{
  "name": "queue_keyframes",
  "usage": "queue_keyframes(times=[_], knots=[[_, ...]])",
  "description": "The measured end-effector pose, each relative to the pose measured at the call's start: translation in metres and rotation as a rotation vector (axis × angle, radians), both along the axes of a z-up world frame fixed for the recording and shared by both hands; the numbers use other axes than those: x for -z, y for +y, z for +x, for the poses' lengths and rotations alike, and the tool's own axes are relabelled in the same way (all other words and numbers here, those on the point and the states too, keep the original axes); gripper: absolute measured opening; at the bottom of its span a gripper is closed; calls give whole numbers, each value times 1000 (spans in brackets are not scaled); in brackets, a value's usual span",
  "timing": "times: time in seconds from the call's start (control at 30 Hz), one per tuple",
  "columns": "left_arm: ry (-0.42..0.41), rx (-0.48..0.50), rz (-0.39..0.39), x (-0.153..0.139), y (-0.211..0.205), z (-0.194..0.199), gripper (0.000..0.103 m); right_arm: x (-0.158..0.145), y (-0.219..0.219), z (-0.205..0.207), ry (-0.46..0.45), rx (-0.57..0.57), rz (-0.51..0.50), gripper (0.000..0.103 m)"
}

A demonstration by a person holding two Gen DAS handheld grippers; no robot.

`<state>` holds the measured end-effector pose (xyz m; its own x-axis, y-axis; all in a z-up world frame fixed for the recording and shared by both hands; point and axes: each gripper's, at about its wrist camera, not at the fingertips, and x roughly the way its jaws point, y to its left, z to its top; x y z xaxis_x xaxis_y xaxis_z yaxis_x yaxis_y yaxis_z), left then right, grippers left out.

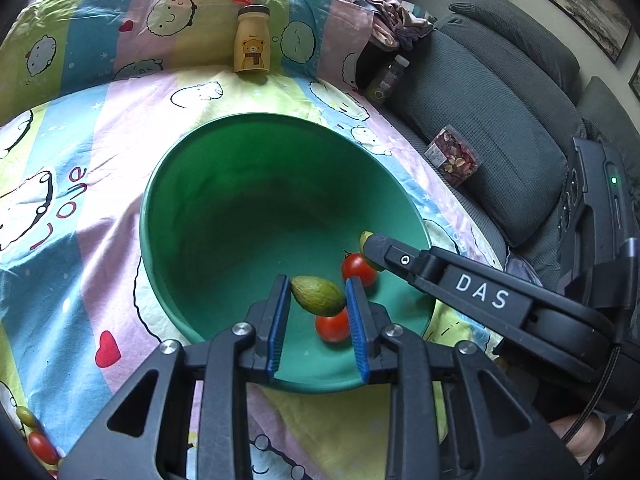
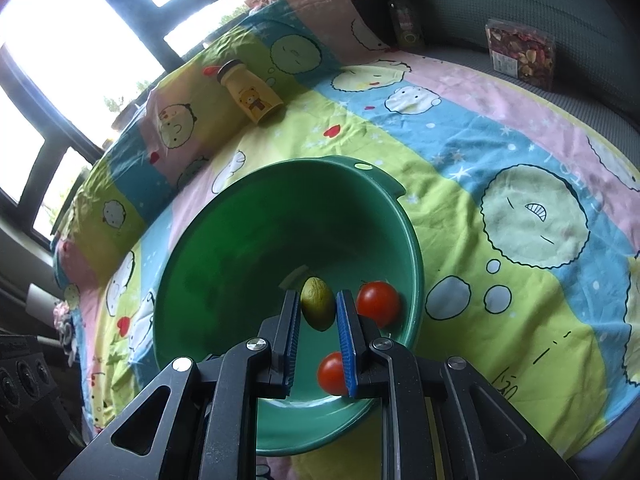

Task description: Organize fruits

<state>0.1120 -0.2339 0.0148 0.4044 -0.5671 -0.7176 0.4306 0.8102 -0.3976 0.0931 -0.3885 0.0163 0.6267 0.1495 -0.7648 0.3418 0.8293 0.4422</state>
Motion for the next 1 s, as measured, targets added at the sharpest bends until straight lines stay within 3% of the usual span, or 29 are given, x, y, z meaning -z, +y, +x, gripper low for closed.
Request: queue_keyframes(times=[1.0], knots=[[4,-25,4,5,4,3,28,5,11,8,42,-20,-64,20]])
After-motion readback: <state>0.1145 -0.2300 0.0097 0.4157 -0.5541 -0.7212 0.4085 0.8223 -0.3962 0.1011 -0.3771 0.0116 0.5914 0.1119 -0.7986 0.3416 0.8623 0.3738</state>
